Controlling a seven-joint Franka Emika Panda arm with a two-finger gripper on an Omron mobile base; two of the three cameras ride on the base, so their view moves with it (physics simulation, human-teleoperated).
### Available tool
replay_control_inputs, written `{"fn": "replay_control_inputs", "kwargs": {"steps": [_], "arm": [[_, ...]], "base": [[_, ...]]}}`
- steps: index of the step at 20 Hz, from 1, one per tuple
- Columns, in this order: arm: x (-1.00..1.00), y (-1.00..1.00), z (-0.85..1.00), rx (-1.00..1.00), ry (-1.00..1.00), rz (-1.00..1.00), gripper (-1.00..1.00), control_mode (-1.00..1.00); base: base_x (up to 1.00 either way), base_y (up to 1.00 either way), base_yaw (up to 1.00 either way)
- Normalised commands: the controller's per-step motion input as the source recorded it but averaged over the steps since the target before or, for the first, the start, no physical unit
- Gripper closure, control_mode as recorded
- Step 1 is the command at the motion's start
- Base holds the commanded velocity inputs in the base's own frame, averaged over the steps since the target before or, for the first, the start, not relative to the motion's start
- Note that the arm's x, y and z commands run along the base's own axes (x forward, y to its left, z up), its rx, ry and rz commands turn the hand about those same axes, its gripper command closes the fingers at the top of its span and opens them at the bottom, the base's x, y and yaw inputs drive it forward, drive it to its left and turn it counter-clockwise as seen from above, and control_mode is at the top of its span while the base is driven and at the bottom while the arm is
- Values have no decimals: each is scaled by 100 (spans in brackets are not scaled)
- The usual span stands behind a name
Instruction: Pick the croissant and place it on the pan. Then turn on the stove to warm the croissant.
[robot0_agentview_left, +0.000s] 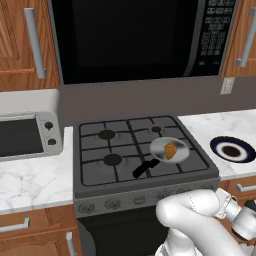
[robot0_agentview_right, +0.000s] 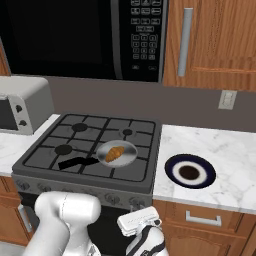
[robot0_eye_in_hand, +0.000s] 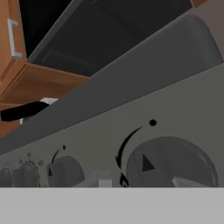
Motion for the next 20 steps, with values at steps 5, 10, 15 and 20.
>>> {"fn": "replay_control_inputs", "kwargs": {"steps": [5, 10, 15, 20], "arm": [[3, 8, -20, -20, -49, 79, 100, -100], [1, 0, -16, -21, -53, 79, 100, -100], [0, 0, -13, -21, -55, 78, 100, -100], [-5, 3, -6, -24, -55, 71, 100, -100]], "base": [[0, 0, 0], [0, 0, 0], [0, 0, 0], [0, 0, 0]]}}
